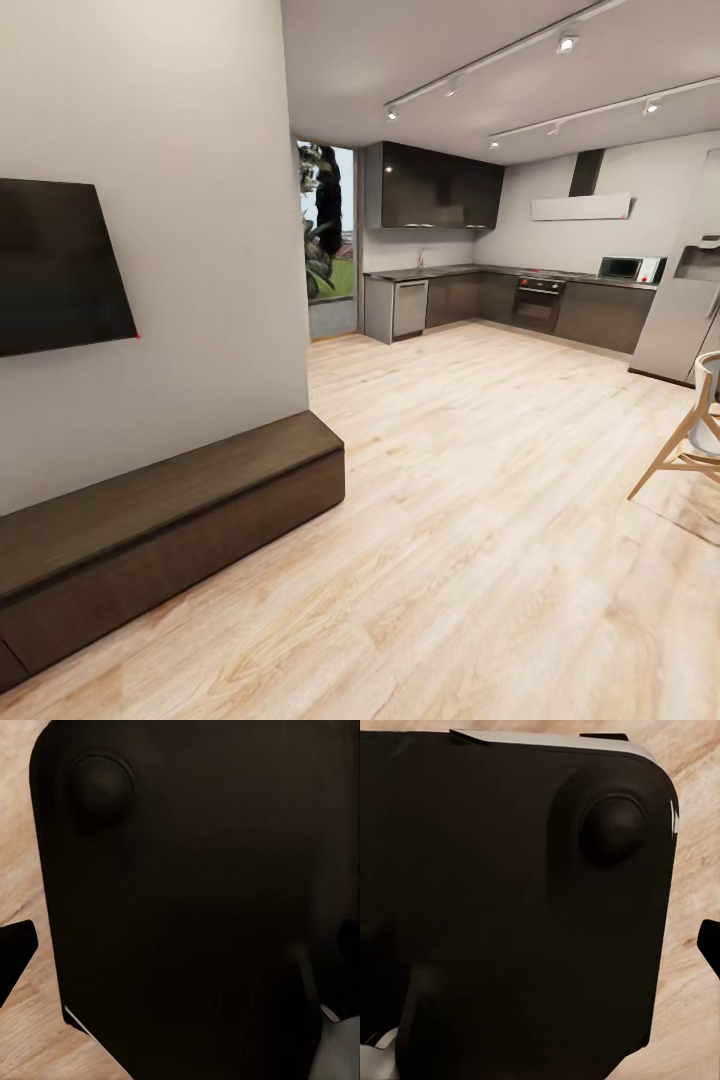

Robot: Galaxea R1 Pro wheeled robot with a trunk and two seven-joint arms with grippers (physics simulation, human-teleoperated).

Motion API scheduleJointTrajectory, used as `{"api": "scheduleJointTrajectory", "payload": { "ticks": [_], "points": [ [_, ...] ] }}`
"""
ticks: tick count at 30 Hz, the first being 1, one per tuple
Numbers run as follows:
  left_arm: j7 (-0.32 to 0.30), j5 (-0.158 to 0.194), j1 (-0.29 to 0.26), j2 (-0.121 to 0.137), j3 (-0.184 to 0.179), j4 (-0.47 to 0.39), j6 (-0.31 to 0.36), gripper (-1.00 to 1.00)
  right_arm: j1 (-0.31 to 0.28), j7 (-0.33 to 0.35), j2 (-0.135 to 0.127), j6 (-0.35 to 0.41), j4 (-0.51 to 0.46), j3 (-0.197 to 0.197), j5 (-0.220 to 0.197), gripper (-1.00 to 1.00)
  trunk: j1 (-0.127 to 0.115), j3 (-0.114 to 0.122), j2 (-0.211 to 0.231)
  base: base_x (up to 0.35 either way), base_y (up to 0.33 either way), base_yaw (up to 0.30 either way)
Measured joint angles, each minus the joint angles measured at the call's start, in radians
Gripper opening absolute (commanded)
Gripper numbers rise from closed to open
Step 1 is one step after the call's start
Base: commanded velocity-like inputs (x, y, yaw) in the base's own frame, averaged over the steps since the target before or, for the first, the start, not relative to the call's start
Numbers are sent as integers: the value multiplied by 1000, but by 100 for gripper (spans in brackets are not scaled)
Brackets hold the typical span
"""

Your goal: Turn on the radio receiver that's on the table in the living room.

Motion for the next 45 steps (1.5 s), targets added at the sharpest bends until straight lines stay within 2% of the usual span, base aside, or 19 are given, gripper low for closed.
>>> {"api": "scheduleJointTrajectory", "payload": {
  "ticks": [19, 26, 31, 36, 37, 39, 42, 43, 45],
  "points": [
    [4, 3, 0, -4, 2, -4, 4, 100, 0, 3, -1, 0, -13, -1, 1, 100, 0, 0, 0, 0, 0, 0],
    [7, 11, 0, 9, 6, -48, 7, 100, 0, -3, -11, 3, -130, 0, 4, 100, 0, 0, 0, 0, 0, 0],
    [11, 11, 0, 17, 6, -211, 42, 100, 0, -6, -20, 4, -230, 1, 6, 100, 0, 0, 0, 0, 0, 0],
    [11, 10, 0, 20, 6, -381, 170, 100, 0, -4, -51, 4, -302, 1, 6, 100, 0, 0, 0, 0, 0, 0],
    [11, 9, 0, 21, 6, -437, 207, 100, 0, -3, -57, 3, -324, 1, 6, 100, 0, 0, 0, 0, 0, 0],
    [11, 9, 0, 21, 5, -499, 239, 100, 0, -3, -61, 3, -349, 1, 6, 100, 0, 0, 0, 0, 0, 0],
    [12, 9, 0, 19, 5, -644, 292, 100, 0, -2, -65, 3, -421, 1, 6, 100, 0, 0, 0, 0, 0, 0],
    [12, 9, 0, 15, 5, -702, 307, 100, 0, -2, -66, 3, -457, 1, 7, 100, 0, 0, 0, 0, 0, 0],
    [13, 8, 0, 8, 4, -764, 323, 100, 0, -3, -66, 3, -501, 1, 7, 100, 0, 0, 0, 0, 0, 0]
  ]
}}
